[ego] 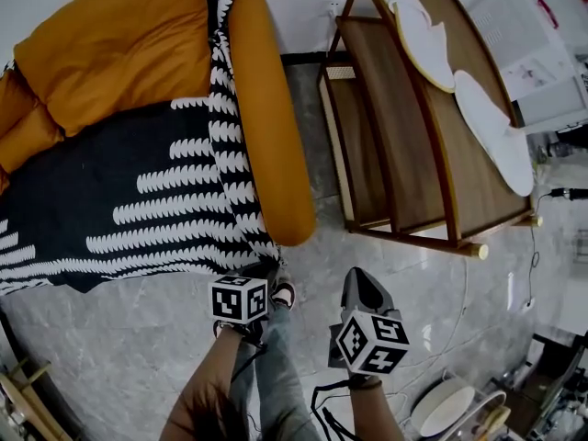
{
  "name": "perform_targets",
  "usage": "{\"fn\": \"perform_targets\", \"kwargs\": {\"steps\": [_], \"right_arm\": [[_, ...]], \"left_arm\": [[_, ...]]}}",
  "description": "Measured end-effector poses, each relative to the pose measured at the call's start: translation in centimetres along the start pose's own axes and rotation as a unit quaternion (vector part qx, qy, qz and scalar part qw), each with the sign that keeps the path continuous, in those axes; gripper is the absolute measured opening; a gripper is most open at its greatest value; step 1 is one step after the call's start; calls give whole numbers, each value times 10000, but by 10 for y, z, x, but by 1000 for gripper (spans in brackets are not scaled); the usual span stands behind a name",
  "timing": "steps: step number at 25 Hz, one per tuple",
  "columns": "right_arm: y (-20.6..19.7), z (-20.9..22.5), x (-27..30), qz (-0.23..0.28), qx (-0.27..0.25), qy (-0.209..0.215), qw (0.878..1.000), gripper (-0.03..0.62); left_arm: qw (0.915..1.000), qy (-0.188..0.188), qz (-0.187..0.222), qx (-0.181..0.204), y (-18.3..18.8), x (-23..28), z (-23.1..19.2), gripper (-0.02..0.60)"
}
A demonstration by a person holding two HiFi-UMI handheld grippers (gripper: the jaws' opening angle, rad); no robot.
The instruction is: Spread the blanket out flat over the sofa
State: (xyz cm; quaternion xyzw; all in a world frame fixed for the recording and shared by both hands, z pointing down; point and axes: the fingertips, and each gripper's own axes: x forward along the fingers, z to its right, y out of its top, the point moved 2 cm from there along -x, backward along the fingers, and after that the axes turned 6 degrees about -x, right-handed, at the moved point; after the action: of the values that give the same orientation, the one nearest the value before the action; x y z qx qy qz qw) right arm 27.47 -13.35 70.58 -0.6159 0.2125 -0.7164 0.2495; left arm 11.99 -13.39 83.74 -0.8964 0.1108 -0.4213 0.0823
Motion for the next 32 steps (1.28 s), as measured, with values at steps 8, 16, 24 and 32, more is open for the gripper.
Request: {"fn": "perform_targets", "kwargs": {"steps": [8,16,24,32], "right_arm": [[5,-1,0,12,-139,-14,9999,5],[2,-13,-2,-24,-188,50,9998,5],[1,-19,-12,99,-223,24,9997,5],[7,-41,-40,221,-292,46,9993,5]], "left_arm": [[9989,-395,-205,152,-1,8,10,77],[9977,-573,-314,180,-21,-2,9,115],[9965,-614,-248,503,-24,-21,13,126],[9934,-600,-1,975,-6,-78,27,127]]}}
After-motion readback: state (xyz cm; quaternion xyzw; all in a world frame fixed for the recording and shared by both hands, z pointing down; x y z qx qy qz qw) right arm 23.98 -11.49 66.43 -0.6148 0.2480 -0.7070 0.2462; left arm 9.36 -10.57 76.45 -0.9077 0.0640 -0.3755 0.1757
